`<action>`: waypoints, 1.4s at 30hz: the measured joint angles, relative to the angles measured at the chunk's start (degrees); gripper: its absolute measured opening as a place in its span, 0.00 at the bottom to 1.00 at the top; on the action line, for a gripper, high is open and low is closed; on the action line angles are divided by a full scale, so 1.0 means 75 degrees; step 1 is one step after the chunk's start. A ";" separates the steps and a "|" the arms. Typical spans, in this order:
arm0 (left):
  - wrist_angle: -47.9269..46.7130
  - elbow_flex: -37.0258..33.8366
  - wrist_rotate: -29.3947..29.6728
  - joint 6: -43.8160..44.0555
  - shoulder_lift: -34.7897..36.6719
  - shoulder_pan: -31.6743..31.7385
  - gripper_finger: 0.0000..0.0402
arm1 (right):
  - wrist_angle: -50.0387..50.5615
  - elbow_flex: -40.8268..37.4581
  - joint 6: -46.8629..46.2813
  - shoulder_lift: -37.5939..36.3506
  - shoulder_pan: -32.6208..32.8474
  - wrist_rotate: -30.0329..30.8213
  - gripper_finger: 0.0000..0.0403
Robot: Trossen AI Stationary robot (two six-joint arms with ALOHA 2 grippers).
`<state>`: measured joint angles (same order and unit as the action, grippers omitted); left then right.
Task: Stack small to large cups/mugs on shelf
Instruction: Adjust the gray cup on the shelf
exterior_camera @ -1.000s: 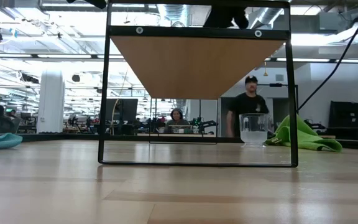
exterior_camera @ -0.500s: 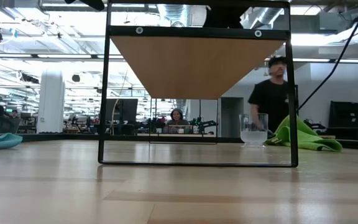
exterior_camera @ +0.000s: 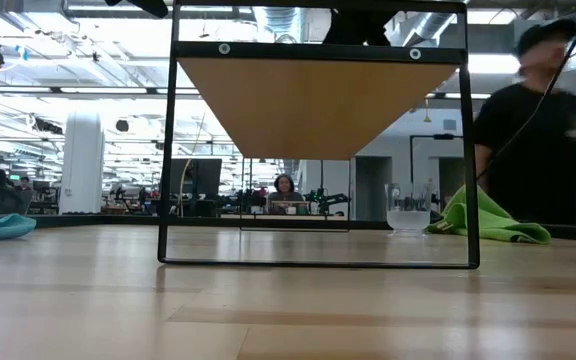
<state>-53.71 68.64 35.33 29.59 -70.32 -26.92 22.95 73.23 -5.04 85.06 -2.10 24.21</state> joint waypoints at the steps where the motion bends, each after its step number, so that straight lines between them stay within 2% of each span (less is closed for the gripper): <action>1: 0.0001 0.0000 0.0000 0.0002 0.0000 0.0000 0.00 | -0.0035 0.0000 0.0000 0.0025 0.0002 -0.0003 0.02; 37: 0.0006 0.0000 0.0003 -0.0094 0.0000 0.0000 0.00 | -0.0278 0.0000 0.0141 0.0070 -0.0097 -0.0256 0.03; 42: 0.0005 0.0000 0.0003 -0.0118 0.0000 0.0000 0.00 | -0.0328 0.0000 0.0231 0.0070 -0.0140 -0.0476 0.03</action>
<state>-53.67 68.64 35.35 28.71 -70.32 -26.92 20.50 73.23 -3.31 85.58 -3.15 20.63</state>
